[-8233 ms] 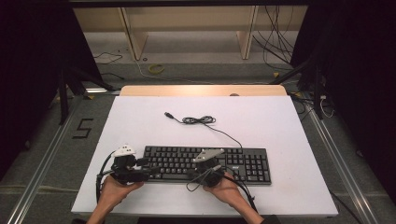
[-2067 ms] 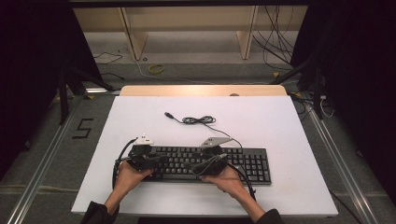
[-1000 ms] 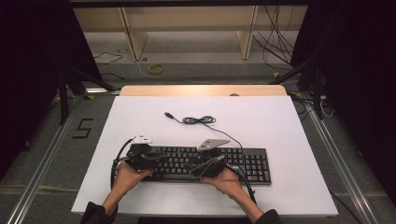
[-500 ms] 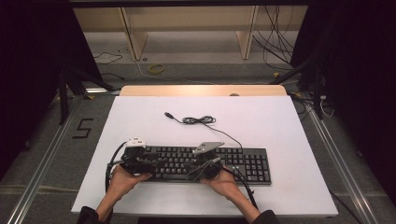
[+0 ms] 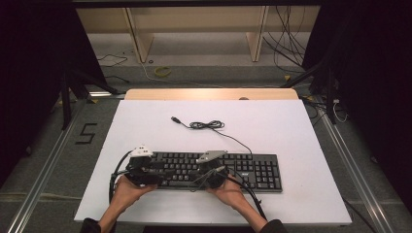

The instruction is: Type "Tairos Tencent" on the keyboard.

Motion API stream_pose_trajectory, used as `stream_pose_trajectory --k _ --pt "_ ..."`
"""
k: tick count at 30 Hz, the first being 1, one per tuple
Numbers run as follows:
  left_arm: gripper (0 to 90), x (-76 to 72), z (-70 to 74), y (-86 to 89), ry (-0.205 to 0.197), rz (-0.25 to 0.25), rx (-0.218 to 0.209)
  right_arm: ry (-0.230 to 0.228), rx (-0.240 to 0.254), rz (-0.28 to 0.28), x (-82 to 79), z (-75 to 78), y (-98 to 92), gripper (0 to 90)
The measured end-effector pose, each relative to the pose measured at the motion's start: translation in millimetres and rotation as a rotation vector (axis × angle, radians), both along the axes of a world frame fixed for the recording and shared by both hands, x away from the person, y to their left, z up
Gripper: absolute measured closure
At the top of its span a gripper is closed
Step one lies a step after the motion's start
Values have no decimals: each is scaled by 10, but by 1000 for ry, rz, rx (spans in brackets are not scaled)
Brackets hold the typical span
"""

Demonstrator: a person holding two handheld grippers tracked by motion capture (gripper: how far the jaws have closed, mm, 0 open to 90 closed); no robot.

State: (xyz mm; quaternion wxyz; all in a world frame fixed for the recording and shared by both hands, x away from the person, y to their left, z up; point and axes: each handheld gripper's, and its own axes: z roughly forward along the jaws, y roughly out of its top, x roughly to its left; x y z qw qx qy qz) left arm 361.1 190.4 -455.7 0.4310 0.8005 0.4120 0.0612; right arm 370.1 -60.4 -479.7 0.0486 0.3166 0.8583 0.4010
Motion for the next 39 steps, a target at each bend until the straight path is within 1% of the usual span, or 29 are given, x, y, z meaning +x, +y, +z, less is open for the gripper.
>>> stream_pose_trajectory --k 2,3,5,12,14,17,24,25,32,39 --pt "382 -11 -7 1 3 3 -7 4 0 -1 4 -13 4 900" --pt "381 -15 -10 2 4 4 -8 3 -12 -1 6 -26 11 900" --pt "380 -19 -11 11 3 3 -6 7 -3 -6 2 -37 13 900" --pt "379 -21 -10 29 -3 14 -20 13 -6 -12 0 -25 15 900" --pt "375 -16 -15 34 -2 13 -18 20 8 -17 -2 -5 2 900" --pt "368 -11 -25 33 1 15 -18 7 31 -25 -3 38 -30 900" --pt "362 -8 -28 38 3 20 -23 -1 58 -39 7 93 -88 871" --pt "362 -7 -29 39 4 20 -22 -7 60 -41 10 103 -98 868" --pt "362 -5 -30 39 3 19 -19 -6 79 -55 13 158 -161 864" --pt "362 -5 -31 30 3 17 -16 -10 86 -58 12 180 -194 849"
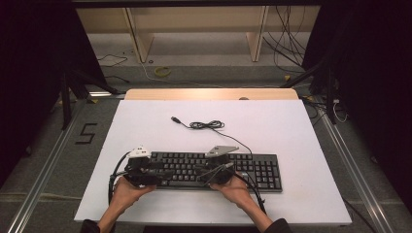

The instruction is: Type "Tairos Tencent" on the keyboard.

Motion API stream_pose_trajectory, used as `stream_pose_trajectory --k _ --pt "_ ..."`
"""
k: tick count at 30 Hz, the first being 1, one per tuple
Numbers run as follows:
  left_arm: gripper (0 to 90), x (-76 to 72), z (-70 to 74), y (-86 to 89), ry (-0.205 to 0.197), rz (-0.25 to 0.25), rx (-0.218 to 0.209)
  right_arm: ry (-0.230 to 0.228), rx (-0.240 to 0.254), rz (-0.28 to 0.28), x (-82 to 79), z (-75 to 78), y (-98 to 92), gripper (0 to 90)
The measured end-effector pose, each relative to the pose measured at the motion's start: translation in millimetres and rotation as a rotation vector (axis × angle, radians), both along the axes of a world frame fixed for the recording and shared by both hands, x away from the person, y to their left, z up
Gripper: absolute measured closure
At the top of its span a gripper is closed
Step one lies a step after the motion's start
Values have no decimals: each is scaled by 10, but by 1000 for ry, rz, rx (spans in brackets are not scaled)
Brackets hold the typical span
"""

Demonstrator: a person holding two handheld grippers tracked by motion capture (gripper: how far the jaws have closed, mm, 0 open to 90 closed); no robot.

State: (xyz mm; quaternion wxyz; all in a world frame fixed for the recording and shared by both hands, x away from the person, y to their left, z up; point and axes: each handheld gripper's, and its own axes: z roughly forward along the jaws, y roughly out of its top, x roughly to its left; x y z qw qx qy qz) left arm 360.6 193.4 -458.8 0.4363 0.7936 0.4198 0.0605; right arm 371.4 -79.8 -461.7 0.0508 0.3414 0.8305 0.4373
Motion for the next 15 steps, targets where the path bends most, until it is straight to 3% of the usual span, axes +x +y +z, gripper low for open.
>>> stream_pose_trajectory --k 7,10,15 --pt "363 1 -4 -11 -1 -7 3 -7 16 8 -4 26 -39 755" --pt "369 -1 -7 -20 0 -10 3 -9 28 15 -6 46 -69 675" --pt "422 1 -13 -32 6 -34 4 -8 34 8 -8 81 -112 583"
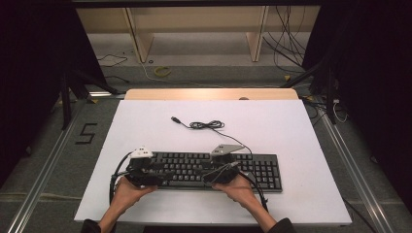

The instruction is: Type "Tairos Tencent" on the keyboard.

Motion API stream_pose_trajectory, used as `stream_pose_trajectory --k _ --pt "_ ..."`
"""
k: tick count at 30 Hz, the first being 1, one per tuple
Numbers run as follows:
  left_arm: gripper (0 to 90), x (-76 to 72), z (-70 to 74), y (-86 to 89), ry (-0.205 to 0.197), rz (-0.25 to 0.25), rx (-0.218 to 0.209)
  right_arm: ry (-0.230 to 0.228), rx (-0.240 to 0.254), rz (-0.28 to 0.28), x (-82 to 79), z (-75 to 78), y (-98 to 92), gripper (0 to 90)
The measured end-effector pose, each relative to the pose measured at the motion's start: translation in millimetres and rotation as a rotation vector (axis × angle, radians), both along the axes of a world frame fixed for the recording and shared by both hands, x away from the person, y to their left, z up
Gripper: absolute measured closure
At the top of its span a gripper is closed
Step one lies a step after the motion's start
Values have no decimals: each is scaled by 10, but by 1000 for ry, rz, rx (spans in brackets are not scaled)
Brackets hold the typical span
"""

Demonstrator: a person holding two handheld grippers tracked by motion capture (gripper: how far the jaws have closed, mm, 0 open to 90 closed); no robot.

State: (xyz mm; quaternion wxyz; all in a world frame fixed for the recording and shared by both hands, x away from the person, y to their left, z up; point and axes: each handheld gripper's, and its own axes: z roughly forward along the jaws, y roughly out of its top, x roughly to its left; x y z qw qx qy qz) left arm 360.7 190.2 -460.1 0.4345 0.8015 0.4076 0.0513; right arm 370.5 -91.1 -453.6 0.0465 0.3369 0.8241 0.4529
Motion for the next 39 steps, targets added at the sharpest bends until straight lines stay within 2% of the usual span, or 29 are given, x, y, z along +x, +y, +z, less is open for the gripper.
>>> stream_pose_trajectory --k 8,15,24,33,36,38,39 --pt "532 16 -9 -29 12 -23 3 -3 0 1 11 40 -38 475" --pt "651 24 -19 -69 19 -46 19 0 2 -4 17 58 -50 430" --pt "804 53 -83 -210 12 -83 99 -7 -8 -7 16 57 -38 398" --pt "889 64 -115 -245 14 -95 141 -10 -9 -10 14 62 -38 394" --pt "893 64 -135 -251 19 -96 146 -10 -8 -12 16 65 -40 391" --pt "894 64 -144 -264 18 -99 177 -10 -8 -12 16 67 -40 391" --pt "895 60 -150 -270 18 -99 171 -11 -10 -13 15 68 -40 391"
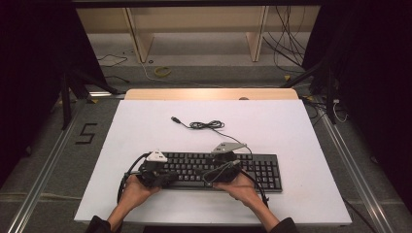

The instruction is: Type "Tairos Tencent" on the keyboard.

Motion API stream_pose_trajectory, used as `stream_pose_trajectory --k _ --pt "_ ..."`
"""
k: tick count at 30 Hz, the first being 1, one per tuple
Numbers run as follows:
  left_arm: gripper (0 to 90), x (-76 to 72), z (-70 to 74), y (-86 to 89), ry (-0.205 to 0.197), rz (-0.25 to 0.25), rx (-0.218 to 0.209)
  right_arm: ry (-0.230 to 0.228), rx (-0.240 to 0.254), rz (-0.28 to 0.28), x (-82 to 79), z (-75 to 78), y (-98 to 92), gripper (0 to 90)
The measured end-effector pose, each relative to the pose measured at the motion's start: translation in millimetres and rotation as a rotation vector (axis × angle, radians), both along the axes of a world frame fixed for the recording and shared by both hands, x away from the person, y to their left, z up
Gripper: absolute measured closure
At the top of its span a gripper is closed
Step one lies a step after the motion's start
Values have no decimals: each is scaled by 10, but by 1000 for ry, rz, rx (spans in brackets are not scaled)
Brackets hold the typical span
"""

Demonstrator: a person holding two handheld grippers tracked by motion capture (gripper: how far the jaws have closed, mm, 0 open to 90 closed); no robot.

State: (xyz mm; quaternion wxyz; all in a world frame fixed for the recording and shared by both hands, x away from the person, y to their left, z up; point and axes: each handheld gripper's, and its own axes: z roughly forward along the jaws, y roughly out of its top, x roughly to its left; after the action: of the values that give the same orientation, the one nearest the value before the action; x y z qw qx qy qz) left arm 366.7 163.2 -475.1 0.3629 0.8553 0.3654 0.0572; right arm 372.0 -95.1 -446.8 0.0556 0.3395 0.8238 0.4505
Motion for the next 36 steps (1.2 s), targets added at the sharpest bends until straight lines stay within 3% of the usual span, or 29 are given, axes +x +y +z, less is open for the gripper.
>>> stream_pose_trajectory --k 5,11,15,21,36 --pt "896 -3 4 -13 -5 -1 11 1 1 -3 -3 4 1 391" --pt "890 4 54 48 -15 34 -38 -1 0 -3 -2 10 -1 393" --pt "829 15 103 121 -13 53 -102 -2 -1 -4 -1 2 7 394" --pt "711 31 148 196 -27 78 -149 -2 -4 1 -8 -6 23 394" --pt "476 85 149 266 -17 149 -172 1 -3 7 -11 -17 39 397"
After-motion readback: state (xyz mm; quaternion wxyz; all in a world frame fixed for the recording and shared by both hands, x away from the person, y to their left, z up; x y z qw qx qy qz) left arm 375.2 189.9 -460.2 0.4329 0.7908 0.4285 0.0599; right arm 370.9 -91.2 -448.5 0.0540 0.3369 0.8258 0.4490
